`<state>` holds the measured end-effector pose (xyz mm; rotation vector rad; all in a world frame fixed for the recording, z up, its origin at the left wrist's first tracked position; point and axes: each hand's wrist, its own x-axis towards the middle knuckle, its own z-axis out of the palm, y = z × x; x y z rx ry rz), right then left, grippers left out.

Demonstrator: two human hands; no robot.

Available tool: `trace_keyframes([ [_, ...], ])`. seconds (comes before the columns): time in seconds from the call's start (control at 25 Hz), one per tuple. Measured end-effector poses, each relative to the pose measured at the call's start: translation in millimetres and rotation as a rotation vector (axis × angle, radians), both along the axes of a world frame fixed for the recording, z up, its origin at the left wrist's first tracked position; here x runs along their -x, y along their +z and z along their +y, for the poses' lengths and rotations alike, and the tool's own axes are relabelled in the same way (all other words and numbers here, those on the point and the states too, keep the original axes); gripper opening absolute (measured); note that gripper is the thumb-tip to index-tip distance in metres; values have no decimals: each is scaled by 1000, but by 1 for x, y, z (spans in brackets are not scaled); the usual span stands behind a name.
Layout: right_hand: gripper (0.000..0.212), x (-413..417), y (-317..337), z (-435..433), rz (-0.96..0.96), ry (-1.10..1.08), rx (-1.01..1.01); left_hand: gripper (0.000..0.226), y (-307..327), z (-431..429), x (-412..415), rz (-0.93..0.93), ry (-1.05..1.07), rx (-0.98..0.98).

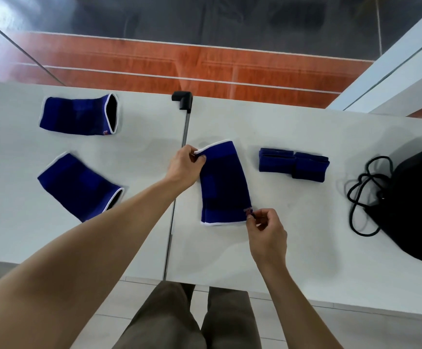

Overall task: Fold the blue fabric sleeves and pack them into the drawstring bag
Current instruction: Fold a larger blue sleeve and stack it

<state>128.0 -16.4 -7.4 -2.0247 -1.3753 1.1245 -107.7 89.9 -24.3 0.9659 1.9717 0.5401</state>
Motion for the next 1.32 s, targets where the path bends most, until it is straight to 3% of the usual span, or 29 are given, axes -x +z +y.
trace_keyframes([
  [0.12, 10, 1, -5, 0, -32, 48, 3, 21, 0, 5, -2, 42, 9, 11],
  [0.36, 10, 4, -9, 4, -82, 69, 24, 10, -2, 8, 1, 138, -100, -21],
  [0.48, 18, 8, -8, 10, -189, 111, 51, 12, 0, 5, 0, 149, -109, -42],
  [0.64, 10, 12, -5, 13, -283, 98, 97, 15, 5, 3, -3, 198, -123, -81],
  [1.0, 16, 9, -4, 7, -240, 107, 53, 5, -1, 2, -3, 264, -136, -68],
  [1.12, 17, 10, -6, 3, -228, 115, 0, 19, 1, 0, -7, 276, -87, -51],
  [1.2, 22, 8, -7, 2, -233, 104, -3, 31, 13, -16, -14, 317, -100, -112],
  [1.32, 28, 11, -6, 4, -289, 68, 84, 29, 18, -73, -30, 488, -433, -410],
])
